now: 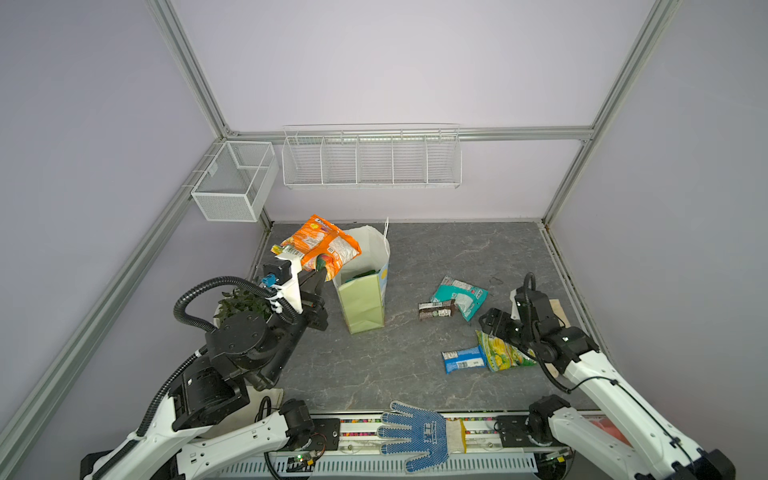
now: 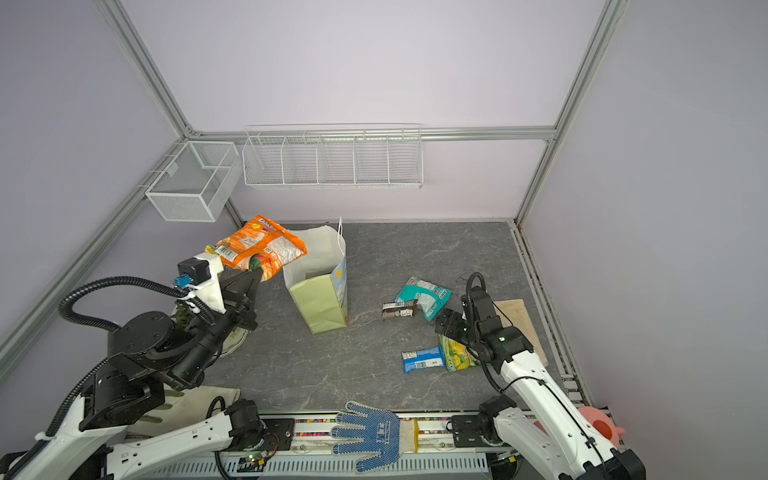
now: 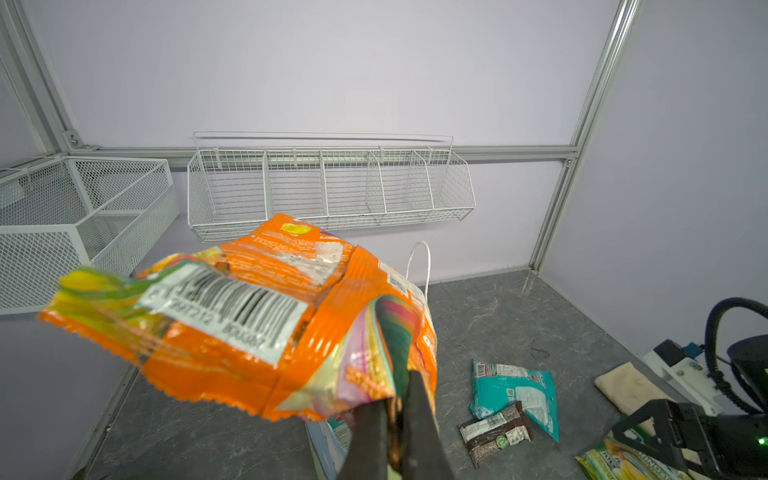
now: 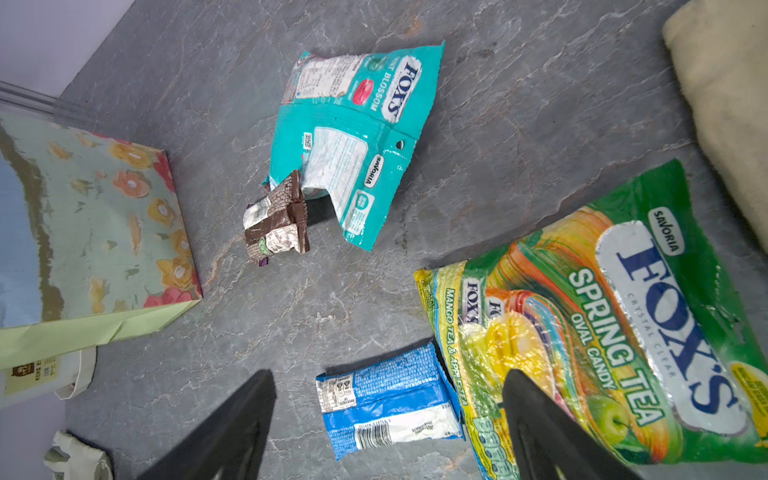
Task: Place the snacks into the paper bag
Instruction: 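Raise the orange packet with the left gripper over the bag opening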
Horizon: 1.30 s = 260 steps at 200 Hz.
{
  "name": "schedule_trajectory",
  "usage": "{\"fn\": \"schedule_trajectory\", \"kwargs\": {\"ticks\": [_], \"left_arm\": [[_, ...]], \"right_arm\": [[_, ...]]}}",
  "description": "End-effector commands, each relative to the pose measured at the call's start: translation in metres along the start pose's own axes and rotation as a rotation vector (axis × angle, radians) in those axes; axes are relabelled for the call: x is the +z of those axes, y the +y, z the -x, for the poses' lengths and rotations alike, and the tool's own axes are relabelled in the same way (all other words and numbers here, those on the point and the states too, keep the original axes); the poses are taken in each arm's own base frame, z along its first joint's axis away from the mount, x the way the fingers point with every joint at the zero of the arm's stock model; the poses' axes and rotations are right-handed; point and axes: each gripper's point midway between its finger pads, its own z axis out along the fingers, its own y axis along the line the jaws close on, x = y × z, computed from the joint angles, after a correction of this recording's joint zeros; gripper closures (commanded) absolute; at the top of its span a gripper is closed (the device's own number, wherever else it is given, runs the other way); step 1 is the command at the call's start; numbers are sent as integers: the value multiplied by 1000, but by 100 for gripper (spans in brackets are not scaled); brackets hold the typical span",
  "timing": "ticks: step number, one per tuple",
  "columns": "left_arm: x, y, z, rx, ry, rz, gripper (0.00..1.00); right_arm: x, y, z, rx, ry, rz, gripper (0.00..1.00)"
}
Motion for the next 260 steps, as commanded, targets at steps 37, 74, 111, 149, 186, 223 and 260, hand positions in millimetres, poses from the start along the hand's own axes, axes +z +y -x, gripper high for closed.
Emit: {"fn": "schedule_trajectory", "kwargs": {"ticks": [37, 74, 111, 149, 186, 223, 260], "left_arm": [[3, 0, 15, 45, -7, 22, 100], [10, -4, 13, 78, 13, 37, 100], [21, -9, 6, 125, 43, 63, 100], [27, -13, 3, 153, 60, 67, 100], [33, -15, 0, 181, 76, 77, 100], [43, -14, -7, 198, 108, 92, 100], [53, -10, -15, 194, 139, 103, 100]], "right_arm": [[-3, 7, 4, -9, -20, 4, 12], [-2, 6, 3, -15, -19, -3, 12], [-1, 5, 3, -18, -19, -9, 11], [-1, 5, 2, -19, -17, -9, 11], [0, 5, 2, -20, -13, -13, 12], [0, 5, 1, -23, -13, -12, 11], [1, 4, 1, -25, -14, -17, 11]]}}
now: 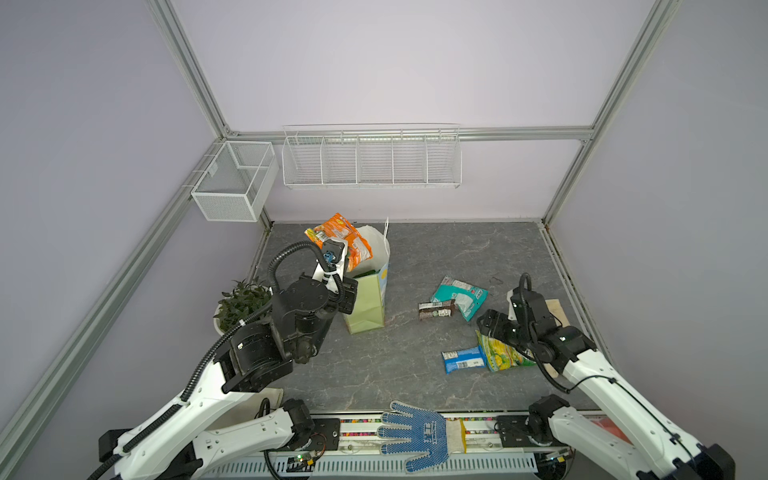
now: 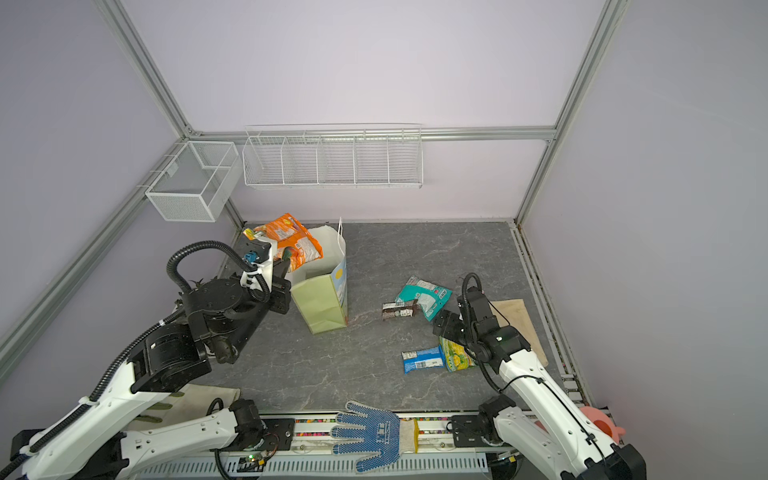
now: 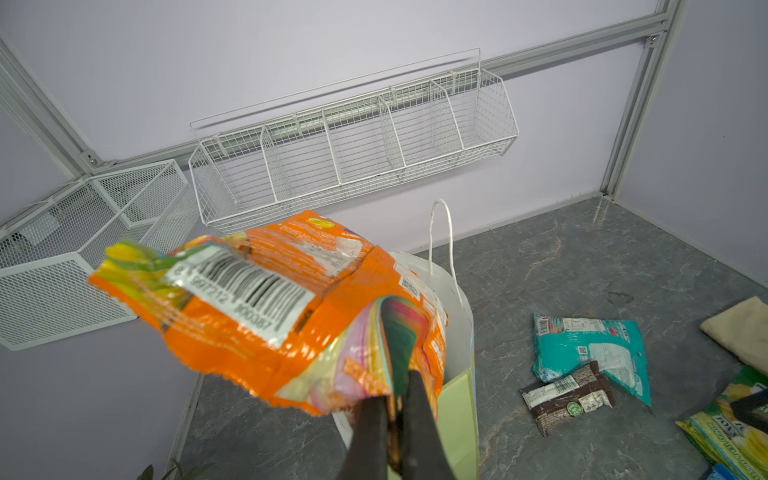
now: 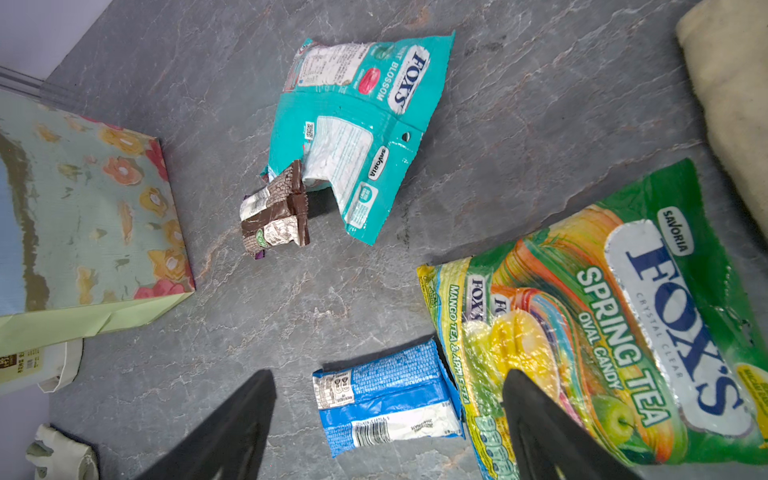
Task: Place the snacks into the paper bag
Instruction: 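Raise the orange packet with the left gripper over the bag opening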
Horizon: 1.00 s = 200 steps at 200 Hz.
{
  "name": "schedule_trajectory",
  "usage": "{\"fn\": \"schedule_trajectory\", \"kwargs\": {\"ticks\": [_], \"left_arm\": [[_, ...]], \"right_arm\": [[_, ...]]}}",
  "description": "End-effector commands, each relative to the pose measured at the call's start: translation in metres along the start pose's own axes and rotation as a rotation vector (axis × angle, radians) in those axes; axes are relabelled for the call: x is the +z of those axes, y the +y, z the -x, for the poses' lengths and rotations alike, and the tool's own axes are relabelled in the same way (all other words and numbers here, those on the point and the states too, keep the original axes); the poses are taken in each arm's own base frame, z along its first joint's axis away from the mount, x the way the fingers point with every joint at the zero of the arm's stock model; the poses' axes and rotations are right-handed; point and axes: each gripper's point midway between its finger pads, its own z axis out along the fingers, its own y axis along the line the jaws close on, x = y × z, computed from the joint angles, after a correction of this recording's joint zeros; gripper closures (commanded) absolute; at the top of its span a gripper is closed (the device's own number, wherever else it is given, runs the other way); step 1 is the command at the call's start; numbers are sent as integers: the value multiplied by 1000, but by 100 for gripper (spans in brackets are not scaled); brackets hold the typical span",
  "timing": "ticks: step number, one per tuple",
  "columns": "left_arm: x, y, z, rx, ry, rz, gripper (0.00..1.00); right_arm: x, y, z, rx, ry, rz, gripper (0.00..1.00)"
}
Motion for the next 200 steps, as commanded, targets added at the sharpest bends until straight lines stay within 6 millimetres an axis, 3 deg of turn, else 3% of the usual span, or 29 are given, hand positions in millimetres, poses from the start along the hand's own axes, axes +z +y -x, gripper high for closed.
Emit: {"fn": "schedule_trajectory", "kwargs": {"ticks": [1, 200], "left_arm": [[0, 6, 10, -23, -16, 1, 100], [47, -2, -11, 13, 96, 21, 100]], "right_arm": [[-1, 2, 5, 1, -18, -5, 11], [-2, 3, 6, -8, -19, -7, 11]]}}
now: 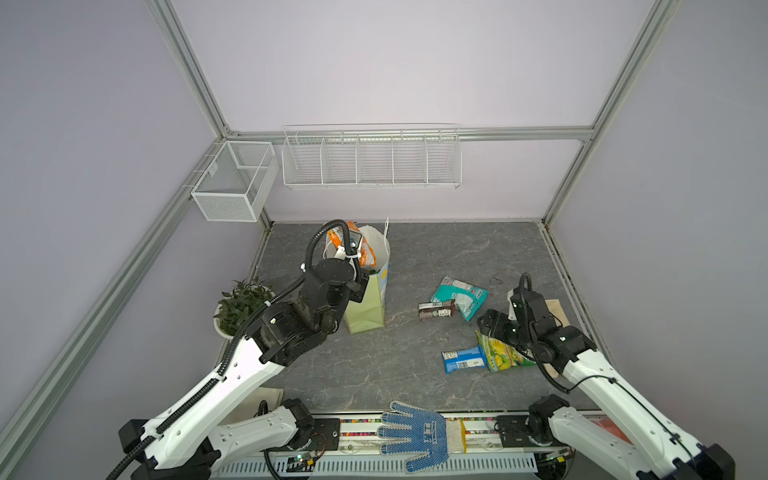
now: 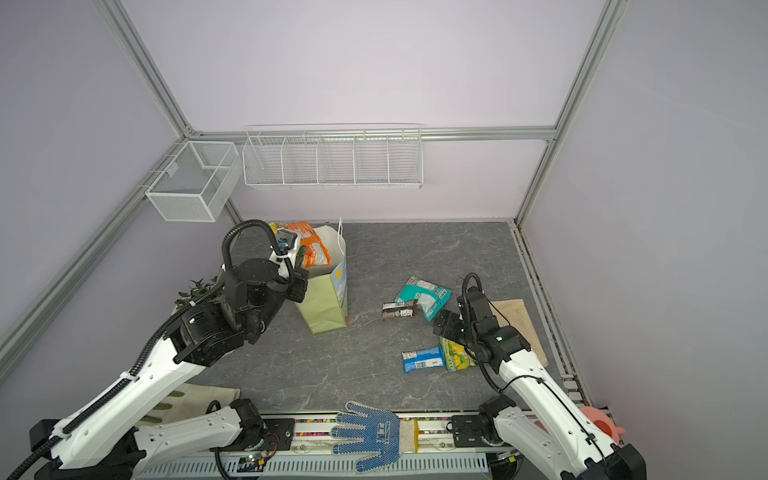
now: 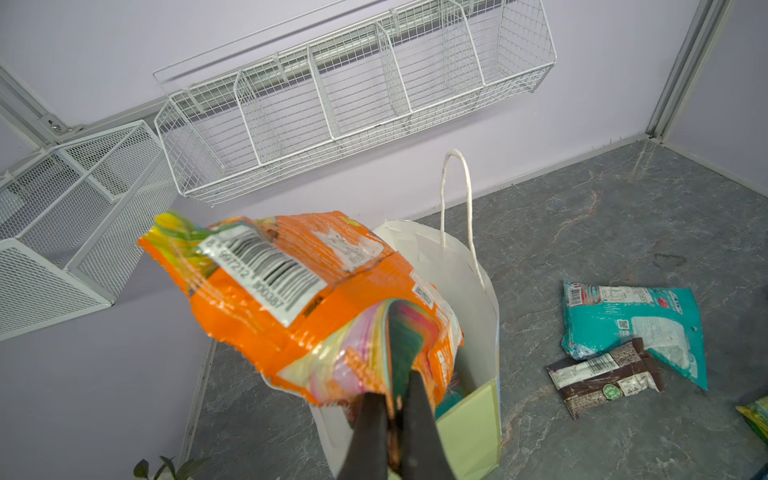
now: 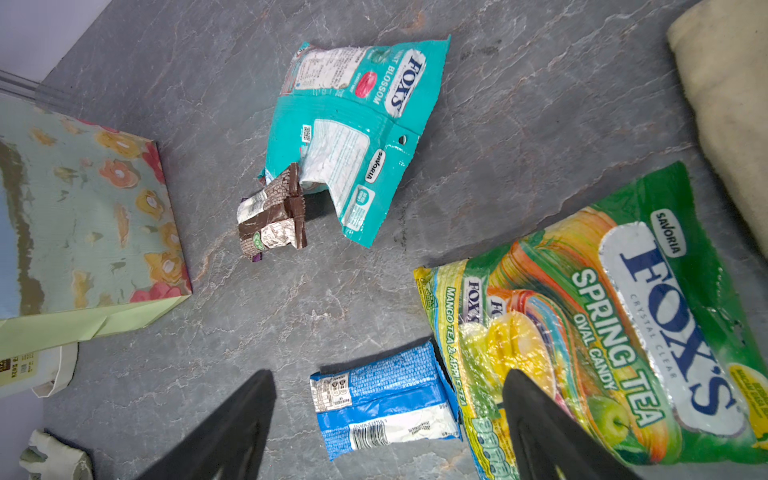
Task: Place the snacks into the paper bag
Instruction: 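Raise the orange packet with the left gripper over the bag opening, then open the left gripper to drop the orange packet into the bag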
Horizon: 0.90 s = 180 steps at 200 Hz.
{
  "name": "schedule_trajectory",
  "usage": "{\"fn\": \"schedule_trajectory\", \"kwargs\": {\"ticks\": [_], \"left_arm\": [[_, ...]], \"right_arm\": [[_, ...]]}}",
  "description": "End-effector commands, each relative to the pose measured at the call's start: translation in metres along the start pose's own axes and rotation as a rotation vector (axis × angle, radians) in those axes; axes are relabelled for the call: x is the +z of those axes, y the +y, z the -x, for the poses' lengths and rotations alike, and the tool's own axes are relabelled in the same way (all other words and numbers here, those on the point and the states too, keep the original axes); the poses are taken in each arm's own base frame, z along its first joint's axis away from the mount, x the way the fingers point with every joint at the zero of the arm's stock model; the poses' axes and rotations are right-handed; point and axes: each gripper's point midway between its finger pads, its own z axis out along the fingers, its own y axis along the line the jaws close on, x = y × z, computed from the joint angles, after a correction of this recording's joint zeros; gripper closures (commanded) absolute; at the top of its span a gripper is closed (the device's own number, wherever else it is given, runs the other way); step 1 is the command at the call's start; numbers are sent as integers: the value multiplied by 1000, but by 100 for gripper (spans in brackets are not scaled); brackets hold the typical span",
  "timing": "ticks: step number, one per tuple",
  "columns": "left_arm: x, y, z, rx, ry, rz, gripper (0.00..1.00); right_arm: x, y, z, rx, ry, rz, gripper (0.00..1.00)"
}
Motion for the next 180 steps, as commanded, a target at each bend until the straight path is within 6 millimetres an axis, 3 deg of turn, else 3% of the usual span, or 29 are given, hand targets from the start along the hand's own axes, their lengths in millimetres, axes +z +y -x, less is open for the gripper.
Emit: {"fn": "schedule_trajectory", "kwargs": {"ticks": [1, 73, 159, 180], "left_arm": [[-4, 7, 18, -42, -39, -7, 100], [10, 9, 12, -53, -4, -5, 100], [10, 14, 16, -64, -7, 7, 100], [9, 15, 17, -71, -11, 7, 87]], "right_arm": [[-2, 4, 5, -7, -13, 1, 11], [-1, 3, 4, -10, -9, -1, 11], [-2, 1, 2, -12, -9, -8, 12], [-2, 0, 2, -13, -8, -9, 11]]}}
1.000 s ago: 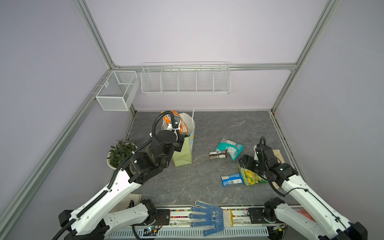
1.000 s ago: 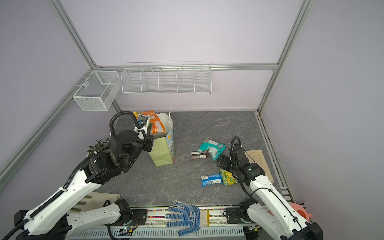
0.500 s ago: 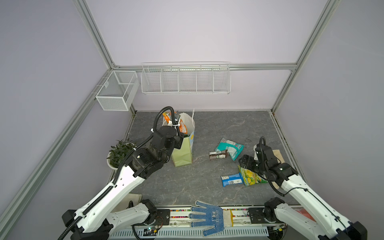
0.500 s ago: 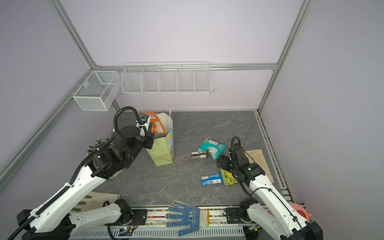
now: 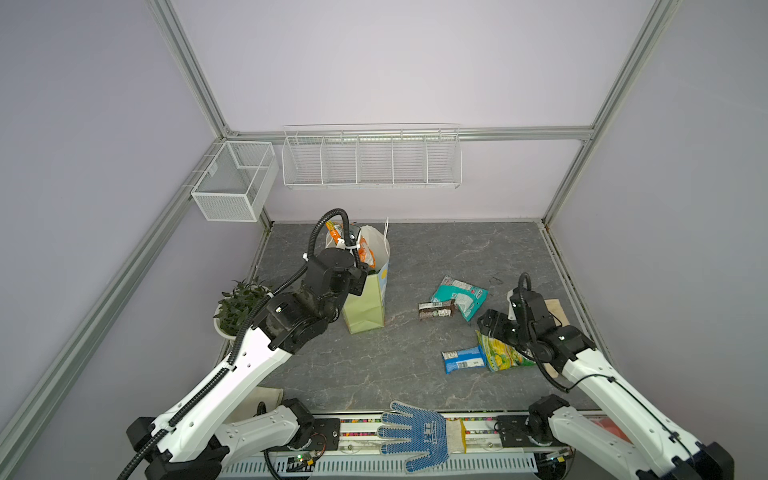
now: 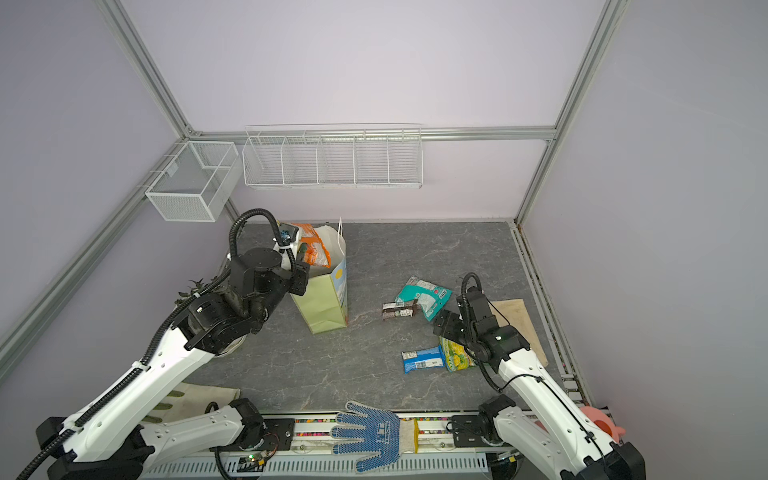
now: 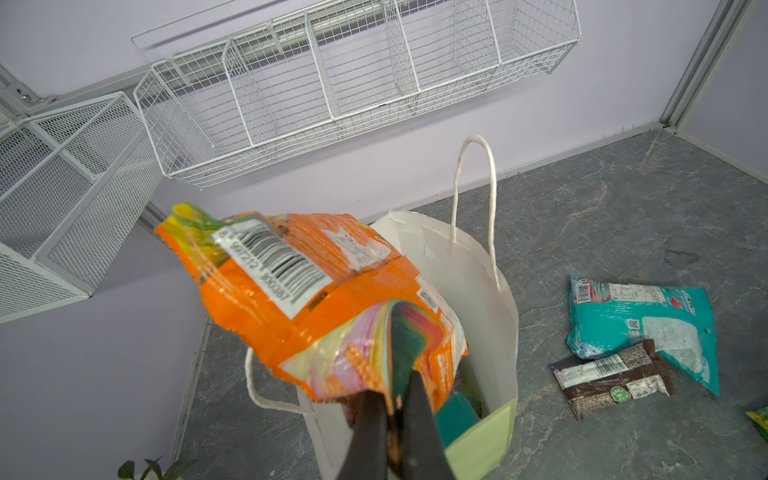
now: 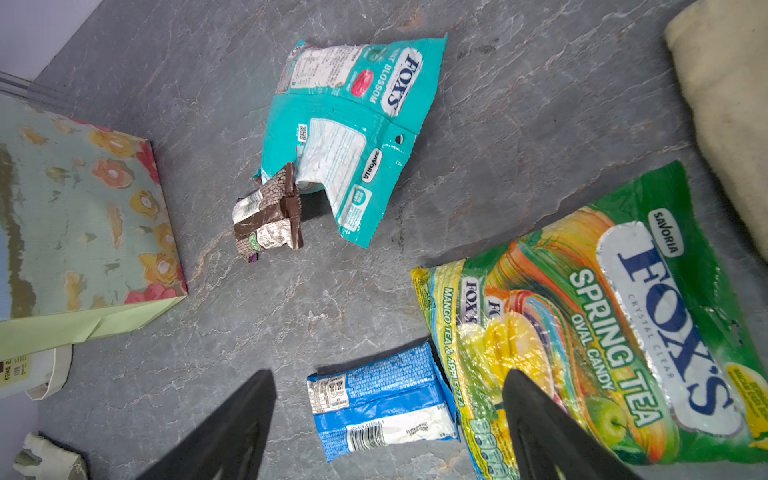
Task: Place the snacks into the paper bag
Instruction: 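Open the left gripper to drop the orange packet into the bag, then withdraw the open left gripper from the bag toward the table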
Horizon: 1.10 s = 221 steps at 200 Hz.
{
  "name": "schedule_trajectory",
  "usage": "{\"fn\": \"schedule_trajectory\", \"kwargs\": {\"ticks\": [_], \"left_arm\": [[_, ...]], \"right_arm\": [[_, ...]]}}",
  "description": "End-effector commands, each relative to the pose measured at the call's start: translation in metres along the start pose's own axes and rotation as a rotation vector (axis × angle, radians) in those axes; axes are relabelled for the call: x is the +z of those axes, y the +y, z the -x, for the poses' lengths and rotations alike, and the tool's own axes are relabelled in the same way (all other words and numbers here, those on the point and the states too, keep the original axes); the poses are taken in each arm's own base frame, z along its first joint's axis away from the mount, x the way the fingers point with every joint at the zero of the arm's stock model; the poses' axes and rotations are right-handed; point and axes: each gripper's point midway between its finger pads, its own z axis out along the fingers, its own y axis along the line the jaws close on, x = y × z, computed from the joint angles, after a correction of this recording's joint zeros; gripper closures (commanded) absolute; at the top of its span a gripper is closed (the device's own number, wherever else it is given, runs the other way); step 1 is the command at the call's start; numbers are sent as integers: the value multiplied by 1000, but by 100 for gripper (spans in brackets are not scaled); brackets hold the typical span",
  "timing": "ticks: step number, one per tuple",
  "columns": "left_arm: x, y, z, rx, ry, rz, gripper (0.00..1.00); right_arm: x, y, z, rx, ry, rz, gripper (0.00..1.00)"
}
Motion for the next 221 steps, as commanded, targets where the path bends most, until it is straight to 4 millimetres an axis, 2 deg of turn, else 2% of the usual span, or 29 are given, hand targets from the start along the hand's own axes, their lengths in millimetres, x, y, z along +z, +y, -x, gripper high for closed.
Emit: {"fn": "schedule_trajectory", "kwargs": {"ticks": [1, 29, 45, 168, 221], "left_arm": [[-11, 9, 22, -46, -59, 6, 87], [-14, 11, 23, -59, -66, 7, 58], [-16, 13, 24, -66, -72, 13, 51], [-41, 5, 32, -134, -169, -116, 51], [-41, -10, 26, -147, -165, -202, 50]], "right_arm": [[-3, 1, 2, -13, -11, -1, 11], [-3, 0, 1, -12, -10, -3, 12], [-3, 1, 1, -10, -11, -2, 11], [-1, 0, 0, -3, -5, -2, 11], [0, 0, -1, -3, 0, -3, 12]]}}
